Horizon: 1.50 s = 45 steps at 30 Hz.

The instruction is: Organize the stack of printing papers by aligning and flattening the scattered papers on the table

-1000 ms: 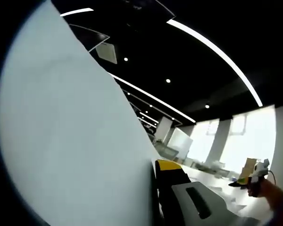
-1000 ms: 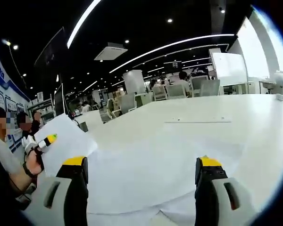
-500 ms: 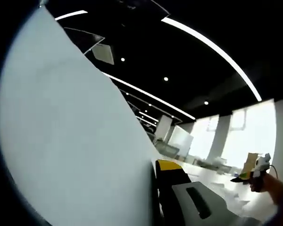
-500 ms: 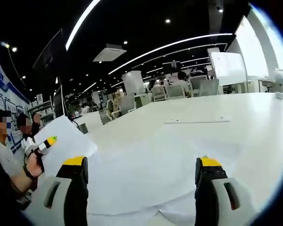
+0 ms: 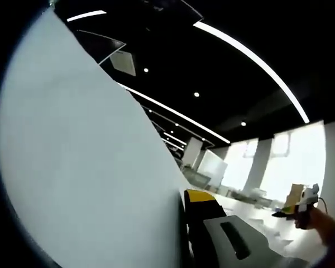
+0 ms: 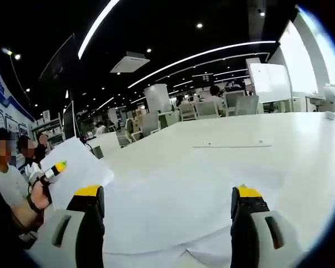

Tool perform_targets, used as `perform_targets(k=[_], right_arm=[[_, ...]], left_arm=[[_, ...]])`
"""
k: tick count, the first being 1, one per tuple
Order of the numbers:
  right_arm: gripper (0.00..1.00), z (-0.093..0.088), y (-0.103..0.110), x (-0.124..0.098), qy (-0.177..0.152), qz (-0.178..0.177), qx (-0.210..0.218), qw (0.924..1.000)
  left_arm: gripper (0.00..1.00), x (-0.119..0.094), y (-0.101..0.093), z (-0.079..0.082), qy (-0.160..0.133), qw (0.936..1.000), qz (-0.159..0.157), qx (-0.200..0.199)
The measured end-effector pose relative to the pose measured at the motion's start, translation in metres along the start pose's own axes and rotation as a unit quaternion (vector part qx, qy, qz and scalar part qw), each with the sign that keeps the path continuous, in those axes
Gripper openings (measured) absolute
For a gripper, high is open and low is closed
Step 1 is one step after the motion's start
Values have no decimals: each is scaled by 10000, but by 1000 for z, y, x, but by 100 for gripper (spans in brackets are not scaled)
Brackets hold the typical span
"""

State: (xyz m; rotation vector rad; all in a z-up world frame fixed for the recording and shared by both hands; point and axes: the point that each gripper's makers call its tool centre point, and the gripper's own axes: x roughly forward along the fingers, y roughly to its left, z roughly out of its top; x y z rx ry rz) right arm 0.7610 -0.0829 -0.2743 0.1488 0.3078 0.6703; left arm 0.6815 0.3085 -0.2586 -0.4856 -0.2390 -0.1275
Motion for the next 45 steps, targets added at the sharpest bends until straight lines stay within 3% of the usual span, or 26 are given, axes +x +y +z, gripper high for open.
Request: perform_targets(k=[16,45], right_arm=[[89,5,6,1,-107,110,135,9998],[89,-10,-21,5,111,-295,-71,9995]], left_arm=[[10,0,-3,1,-50,9999,-98,-79],[10,1,-4,0,-5,9999,-147,14]])
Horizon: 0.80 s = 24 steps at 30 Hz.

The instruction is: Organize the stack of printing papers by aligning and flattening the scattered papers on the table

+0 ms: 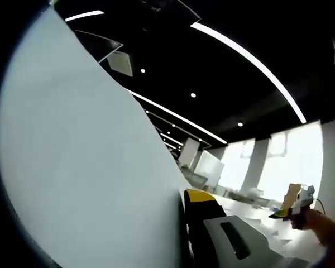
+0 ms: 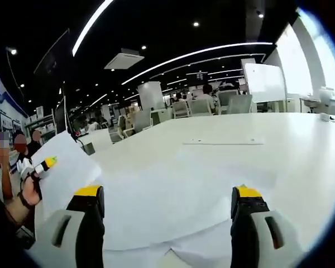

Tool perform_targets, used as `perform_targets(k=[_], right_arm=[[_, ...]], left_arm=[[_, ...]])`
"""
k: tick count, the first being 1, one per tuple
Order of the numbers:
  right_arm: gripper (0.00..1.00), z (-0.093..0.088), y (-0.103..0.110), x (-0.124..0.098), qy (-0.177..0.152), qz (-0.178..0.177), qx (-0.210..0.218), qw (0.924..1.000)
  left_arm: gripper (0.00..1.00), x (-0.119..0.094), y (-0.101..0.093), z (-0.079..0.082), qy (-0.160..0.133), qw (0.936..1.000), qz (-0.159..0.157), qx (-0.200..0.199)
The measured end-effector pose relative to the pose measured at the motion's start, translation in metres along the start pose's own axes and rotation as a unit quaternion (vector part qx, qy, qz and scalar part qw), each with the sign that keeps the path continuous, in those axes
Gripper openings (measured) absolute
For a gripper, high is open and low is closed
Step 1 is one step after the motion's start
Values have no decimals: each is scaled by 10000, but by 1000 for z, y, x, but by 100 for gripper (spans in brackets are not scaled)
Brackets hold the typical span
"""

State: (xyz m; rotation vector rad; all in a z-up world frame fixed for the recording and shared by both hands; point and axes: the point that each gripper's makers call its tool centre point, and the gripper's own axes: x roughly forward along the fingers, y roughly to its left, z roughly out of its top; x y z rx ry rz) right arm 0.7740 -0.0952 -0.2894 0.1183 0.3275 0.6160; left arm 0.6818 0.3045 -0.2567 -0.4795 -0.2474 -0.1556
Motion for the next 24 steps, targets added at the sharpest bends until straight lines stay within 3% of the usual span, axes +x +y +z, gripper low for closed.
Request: perform_targets(k=[12,19,24], right_arm=[[90,-2,-8,-2,-34,-143,-58,9999],[90,-15,-11,4,126,-142,-82,9998],[90,-8,-19,6,-1,-300,-167,9994]], left_arm=[[10,0,2,0,-4,10000,24,3],[10,0,2,0,1,10000,30,14],[10,0,1,0,-8,10000,25,25]])
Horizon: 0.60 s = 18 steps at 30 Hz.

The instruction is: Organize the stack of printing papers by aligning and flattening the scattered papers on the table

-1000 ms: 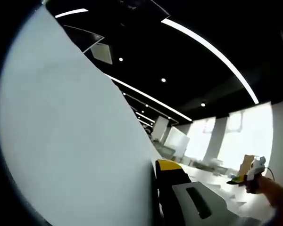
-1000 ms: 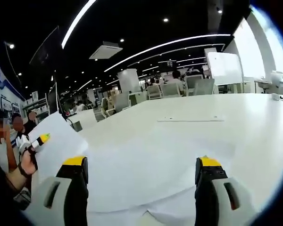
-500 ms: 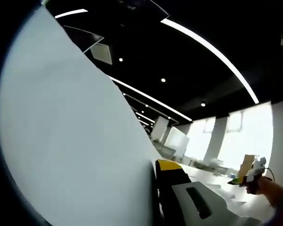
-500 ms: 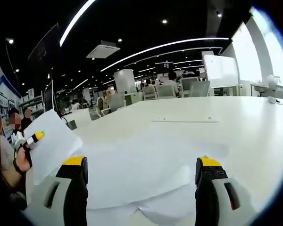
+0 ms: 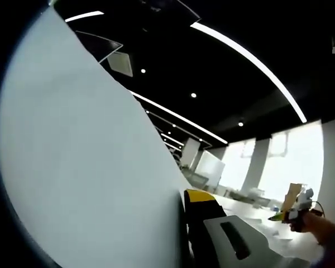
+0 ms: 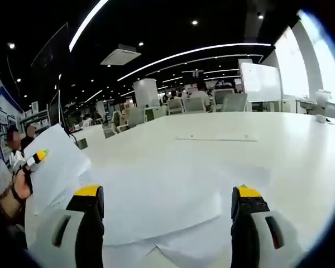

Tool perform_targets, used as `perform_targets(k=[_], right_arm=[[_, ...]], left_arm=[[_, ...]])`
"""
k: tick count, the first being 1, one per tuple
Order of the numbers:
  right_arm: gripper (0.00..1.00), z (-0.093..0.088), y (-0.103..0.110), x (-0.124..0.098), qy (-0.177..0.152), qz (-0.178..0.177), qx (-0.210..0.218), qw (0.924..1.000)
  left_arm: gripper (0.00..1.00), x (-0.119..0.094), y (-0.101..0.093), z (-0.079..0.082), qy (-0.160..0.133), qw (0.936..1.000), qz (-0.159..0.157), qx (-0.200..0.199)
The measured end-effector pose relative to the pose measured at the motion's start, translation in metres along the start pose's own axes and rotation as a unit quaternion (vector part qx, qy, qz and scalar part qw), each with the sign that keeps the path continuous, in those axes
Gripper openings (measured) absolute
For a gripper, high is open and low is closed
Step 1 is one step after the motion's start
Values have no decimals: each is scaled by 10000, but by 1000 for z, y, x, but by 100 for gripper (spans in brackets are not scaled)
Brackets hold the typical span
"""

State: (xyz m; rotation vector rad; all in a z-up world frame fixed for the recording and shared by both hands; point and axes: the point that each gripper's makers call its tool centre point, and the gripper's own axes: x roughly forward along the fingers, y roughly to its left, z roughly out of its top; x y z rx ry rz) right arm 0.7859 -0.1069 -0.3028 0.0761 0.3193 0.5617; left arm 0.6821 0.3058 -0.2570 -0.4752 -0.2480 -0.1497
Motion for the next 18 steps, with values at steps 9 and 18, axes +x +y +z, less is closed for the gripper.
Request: perform_targets(k=[9,18], right_arm=[[90,1,-12,2,2,-118,32,9999],[90,-7,-16,5,115,-201,-10,9997]], left_arm=[[10,0,0,0,9,10000,17,16],[10,-1,0,2,-36,10000,22,-2]])
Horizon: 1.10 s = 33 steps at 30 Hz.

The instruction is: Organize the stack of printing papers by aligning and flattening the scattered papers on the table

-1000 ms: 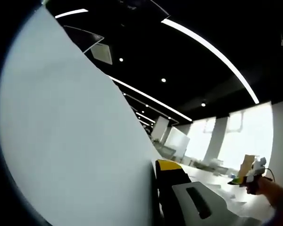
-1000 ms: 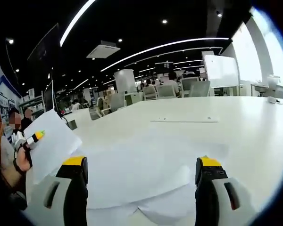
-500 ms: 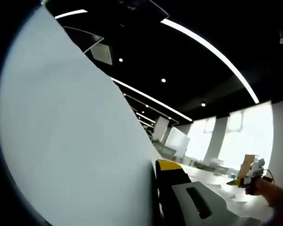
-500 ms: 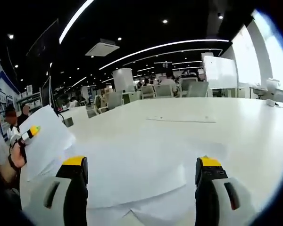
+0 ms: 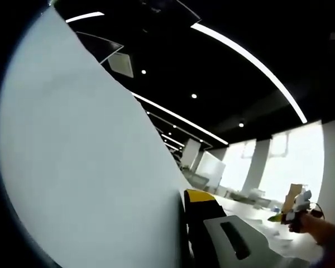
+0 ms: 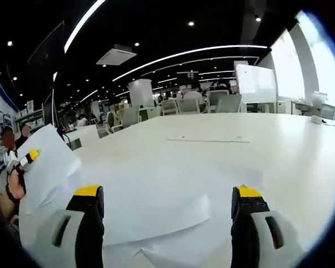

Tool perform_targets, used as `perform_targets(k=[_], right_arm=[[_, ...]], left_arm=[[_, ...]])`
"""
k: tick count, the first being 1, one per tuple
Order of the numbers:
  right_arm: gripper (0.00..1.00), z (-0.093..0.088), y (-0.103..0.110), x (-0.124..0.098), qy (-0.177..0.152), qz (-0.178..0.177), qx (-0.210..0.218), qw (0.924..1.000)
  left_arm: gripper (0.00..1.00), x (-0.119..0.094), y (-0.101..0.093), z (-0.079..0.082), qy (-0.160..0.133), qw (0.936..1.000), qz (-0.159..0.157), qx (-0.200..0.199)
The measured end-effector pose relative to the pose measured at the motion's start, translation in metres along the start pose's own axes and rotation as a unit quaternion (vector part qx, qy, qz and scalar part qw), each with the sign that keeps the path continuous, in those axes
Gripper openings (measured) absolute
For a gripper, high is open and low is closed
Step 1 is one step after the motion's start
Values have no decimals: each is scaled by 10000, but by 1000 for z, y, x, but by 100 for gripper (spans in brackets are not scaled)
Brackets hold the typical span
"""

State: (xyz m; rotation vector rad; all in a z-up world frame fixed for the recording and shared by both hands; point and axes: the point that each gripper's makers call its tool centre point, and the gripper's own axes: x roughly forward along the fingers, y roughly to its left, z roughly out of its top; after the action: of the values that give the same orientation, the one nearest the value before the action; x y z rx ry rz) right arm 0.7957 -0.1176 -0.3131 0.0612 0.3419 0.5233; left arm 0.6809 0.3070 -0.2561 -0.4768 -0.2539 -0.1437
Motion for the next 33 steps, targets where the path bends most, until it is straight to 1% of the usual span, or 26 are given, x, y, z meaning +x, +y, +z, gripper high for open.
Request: perform_targets(k=[1,2,4,7,13,18,23,33], right_arm=[[90,-2,-1,0,29,-40,-49,10000],[90,-7,-5,1,133,-165,-201,9996],[90,-16,-7,3,321,-227,-336,9987],[90,-20,-7,5,374,-172,-294,9987],[90,-20,-6,7,383,-163,-337,9986],[90,-23,-7,8,434,-170,-244,9986],[90,-23,-11,6,459,-269,-314,9981],[90,-25,-7,9,487,-192,-355,9980]], left_arm=[[10,0,0,0,1,10000,0,2],[10,0,0,0,4,10000,2,2],[10,0,-1,-1,14,10000,5,13],[10,0,-1,-1,24,10000,2,27],[10,0,0,-1,20,10000,8,30],[10,0,-1,-1,15,10000,2,31],[10,0,-2,-2,26,10000,-6,73],[10,0,-2,-1,25,10000,-6,76]])
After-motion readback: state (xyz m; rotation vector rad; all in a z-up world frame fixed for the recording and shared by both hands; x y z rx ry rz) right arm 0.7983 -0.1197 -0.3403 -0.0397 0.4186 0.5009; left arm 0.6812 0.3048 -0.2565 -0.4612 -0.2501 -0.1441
